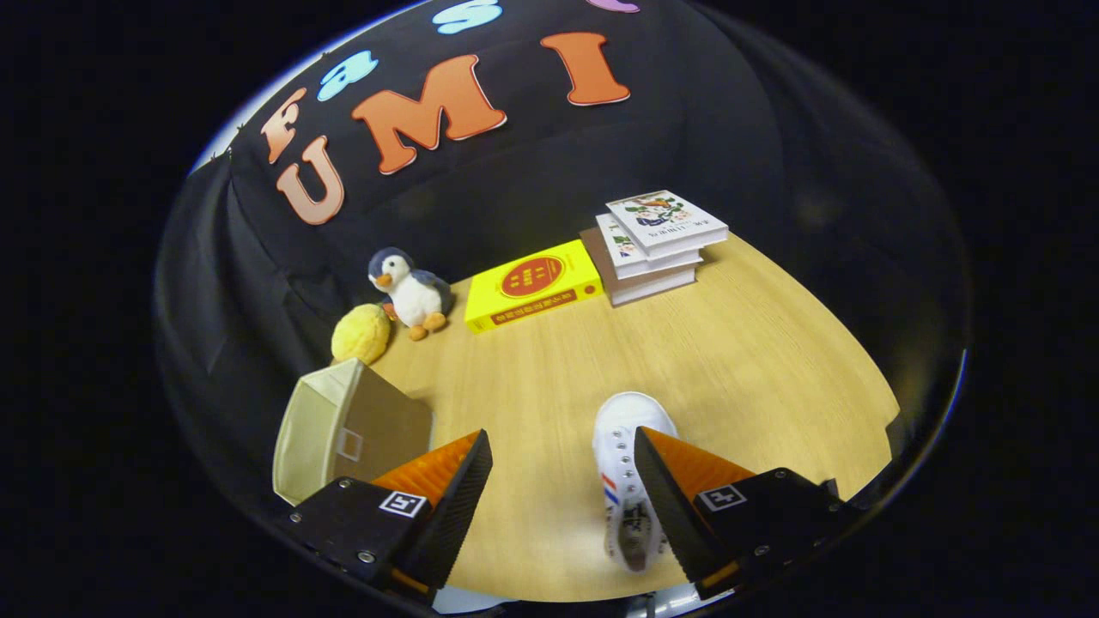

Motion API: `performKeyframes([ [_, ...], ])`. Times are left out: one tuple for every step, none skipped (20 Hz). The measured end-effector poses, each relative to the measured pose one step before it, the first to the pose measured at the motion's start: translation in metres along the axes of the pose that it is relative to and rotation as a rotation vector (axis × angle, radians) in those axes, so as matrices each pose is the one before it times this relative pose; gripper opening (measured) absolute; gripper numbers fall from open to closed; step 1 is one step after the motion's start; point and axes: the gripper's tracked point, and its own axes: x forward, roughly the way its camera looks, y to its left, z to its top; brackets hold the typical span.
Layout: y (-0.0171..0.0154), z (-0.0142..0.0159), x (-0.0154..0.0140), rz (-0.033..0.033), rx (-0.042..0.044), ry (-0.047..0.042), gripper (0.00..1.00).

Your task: Open the storage box then place both shoes into the box .Put the left shoe in first, then the right shoe, with the right side of both shoes facing outward in a uniform manner.

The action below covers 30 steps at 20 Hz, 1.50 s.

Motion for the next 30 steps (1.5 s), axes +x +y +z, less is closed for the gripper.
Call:
performKeyframes([
  [-0.01172,-0.00717,0.00549,-0.01242,-0.01396,0.01999,0.99],
  [-0.01030,-0.00740,0.00504,-0.00762,-0.01575,0.01999,0.98],
  [-0.01057,-0.00873,0.00409,-0.01135,-0.01717,0.02289,0.98],
  [-0.00892,-0.00910,0.00433,-0.00807,-0.01738,0.02391,0.97],
  [-0.00686,-0.00819,0.00573,-0.00553,-0.01536,0.02172,0.96],
  [-0.00685,-0.00848,0.00493,-0.00616,-0.01348,0.02019,0.94],
  [-0.00565,-0.00901,0.00640,-0.00666,-0.01028,0.02261,0.92],
  [-0.00255,-0.00876,0.00709,-0.00184,-0.01003,0.02307,0.88],
  [-0.00216,-0.01151,0.00667,-0.00011,-0.00891,0.03543,0.85],
  [0.00079,-0.01001,0.00591,0.00690,-0.00549,0.02943,0.81],
  [0.00413,-0.00499,0.00588,0.01237,-0.00385,0.01763,0.78],
  [0.00279,-0.00242,0.00374,0.01314,-0.00033,0.00457,0.72],
  [0.00182,-0.00140,0.00202,0.01027,0.00828,0.00515,0.67],
  [-0.00205,0.00013,0.00092,-0.01007,0.00819,0.00249,0.53],
  [-0.00173,0.00029,0.00055,-0.00164,0.00124,-0.00253,0.39],
  [-0.00152,-0.00046,-0.00067,0.00090,0.00070,0.00101,0.30],
  [-0.00231,0.00166,-0.00073,-0.00252,0.00673,-0.00790,0.25],
  [-0.00222,0.00219,-0.00082,-0.00218,0.02646,-0.00934,0.11],
  [-0.00073,0.00093,-0.00003,-0.00580,0.02585,-0.01146,0.05],
  [-0.00014,0.00251,-0.00151,-0.00853,0.01803,-0.00914,0.01],
  [0.00008,-0.00066,-0.00420,-0.00773,0.00937,-0.00244,0.01],
  [0.00348,0.00151,-0.00607,0.00194,0.01123,-0.00065,0.01],
  [0.00529,0.00220,-0.00610,0.01183,0.01338,-0.00383,0.00],
  [0.01005,0.00441,-0.00613,0.01669,0.01647,-0.01041,0.00],
  [0.01111,0.00494,-0.00608,0.01545,0.01827,-0.01668,0.00],
  [0.01168,0.00558,-0.00670,0.01410,0.01086,-0.01290,0.00],
  [0.01152,0.00494,-0.00696,0.00998,0.00756,-0.01843,0.01],
  [0.01315,0.00526,-0.00713,0.00964,0.00871,-0.01927,0.00],
  [0.01634,0.00638,-0.00703,0.01537,0.00722,-0.01829,0.00],
  [0.01606,0.00543,-0.00709,0.01604,0.00718,-0.01210,0.00],
])
